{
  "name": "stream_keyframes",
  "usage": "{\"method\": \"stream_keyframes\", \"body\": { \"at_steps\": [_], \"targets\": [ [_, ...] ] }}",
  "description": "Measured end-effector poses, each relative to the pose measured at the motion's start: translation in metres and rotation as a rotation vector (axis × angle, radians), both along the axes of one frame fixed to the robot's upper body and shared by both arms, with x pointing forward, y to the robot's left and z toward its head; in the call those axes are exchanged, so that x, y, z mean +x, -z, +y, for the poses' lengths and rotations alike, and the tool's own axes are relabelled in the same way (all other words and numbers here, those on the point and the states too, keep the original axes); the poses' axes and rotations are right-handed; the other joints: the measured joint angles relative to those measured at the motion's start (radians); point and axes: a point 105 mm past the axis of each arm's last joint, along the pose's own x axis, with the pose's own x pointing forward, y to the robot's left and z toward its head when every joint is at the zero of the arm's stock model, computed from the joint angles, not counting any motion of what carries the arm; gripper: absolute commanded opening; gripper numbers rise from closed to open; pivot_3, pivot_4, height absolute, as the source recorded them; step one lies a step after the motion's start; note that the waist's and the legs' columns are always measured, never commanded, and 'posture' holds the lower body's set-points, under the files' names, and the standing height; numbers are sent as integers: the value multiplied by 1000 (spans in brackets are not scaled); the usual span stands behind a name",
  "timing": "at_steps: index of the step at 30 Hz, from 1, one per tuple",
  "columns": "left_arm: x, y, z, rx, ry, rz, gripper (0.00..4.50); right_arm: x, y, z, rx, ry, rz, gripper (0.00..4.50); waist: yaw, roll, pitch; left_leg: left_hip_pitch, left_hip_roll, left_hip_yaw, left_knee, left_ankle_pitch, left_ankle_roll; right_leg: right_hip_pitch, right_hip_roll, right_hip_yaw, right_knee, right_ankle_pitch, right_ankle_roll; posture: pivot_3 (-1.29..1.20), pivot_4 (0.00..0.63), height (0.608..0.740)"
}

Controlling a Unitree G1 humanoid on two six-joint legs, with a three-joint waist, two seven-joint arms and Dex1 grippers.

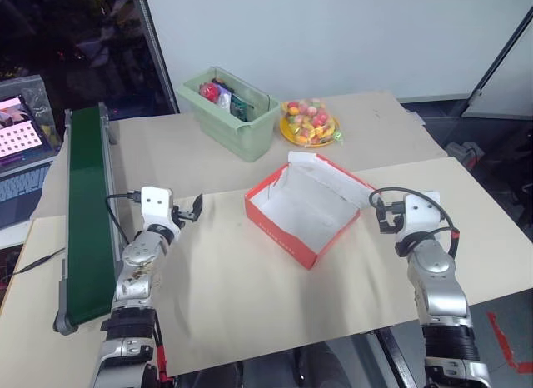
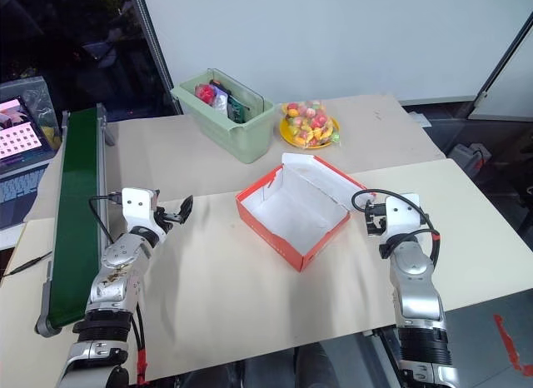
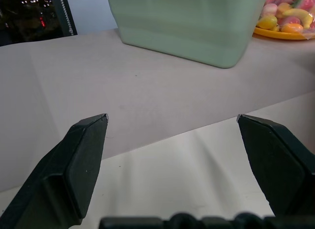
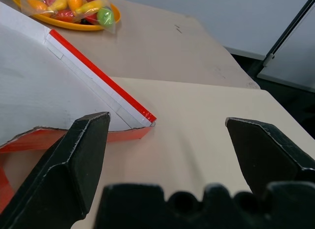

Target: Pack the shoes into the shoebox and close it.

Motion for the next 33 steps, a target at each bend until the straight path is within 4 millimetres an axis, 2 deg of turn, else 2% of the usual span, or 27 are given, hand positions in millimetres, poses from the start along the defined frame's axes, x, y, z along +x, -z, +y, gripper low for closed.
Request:
{"method": "stream_keyframes", "body": {
  "at_steps": [2,4,5,7,10,11,13,16,19,22,27,31,33],
  "targets": [
    [0,0,0,3,-1,1,4500,0,0,1,7,-1,1,4488,0,0,0,0,0,0,0,0,0,0,0,0,0,0,0,0,150,740],
    [-3,-4,-3,12,-2,-3,4500,6,-8,12,69,-19,-9,4488,-7,0,0,0,0,0,0,0,0,-1,0,1,1,0,0,0,150,740],
    [-4,-11,-9,14,8,-19,4500,12,-22,22,110,-55,-36,4488,-10,1,1,-1,1,0,0,0,0,-2,0,2,1,0,0,0,150,740],
    [-10,-35,-28,13,52,-86,4500,21,-69,48,159,-185,-141,4488,-8,1,1,-1,1,0,0,0,0,-2,0,2,1,0,0,0,150,740],
    [-26,-61,-45,21,86,-149,4500,18,-129,82,195,-394,-258,4488,-4,1,1,-1,1,-3,-1,-1,1,-2,1,-1,1,0,1,0,150,740],
    [-31,-64,-48,21,90,-154,4500,16,-136,89,200,-442,-264,4488,-1,1,1,-1,1,-4,-1,-1,1,-1,1,-2,0,0,1,0,150,740],
    [-42,-66,-49,28,75,-147,4500,11,-137,112,222,-579,-209,4488,0,1,1,-2,1,-4,-1,-1,1,-2,1,-2,0,0,0,0,150,740],
    [-56,-68,-43,46,16,-133,4500,2,-125,152,243,-796,-96,4488,-2,1,1,-2,1,-4,-1,-1,1,-2,0,-1,-1,0,0,0,150,740],
    [-74,-66,-21,80,-101,-110,4500,-20,-118,196,228,-1062,-18,4488,-8,1,1,0,2,-4,-1,-1,2,-2,2,-1,0,0,0,0,150,740],
    [-97,-56,14,121,-258,-53,4500,-45,-107,222,171,-1283,56,4488,-3,2,1,0,2,-4,-1,-1,1,-2,2,-3,1,-1,0,0,150,740],
    [-137,-42,60,164,-467,40,4500,-59,-96,224,131,-1411,110,4488,4,1,1,-1,0,-4,0,-1,1,-1,0,-3,-1,-1,0,0,150,740],
    [-158,-25,72,155,-529,110,4500,-57,-91,222,136,-1424,126,4488,5,1,2,0,1,-4,0,-1,1,0,0,-4,-1,-2,2,0,150,740],
    [-160,-23,71,141,-535,107,4500,-53,-86,219,149,-1411,145,4488,8,1,2,0,1,-4,0,-1,1,0,0,-4,-1,-5,5,0,150,740]
  ]
}}
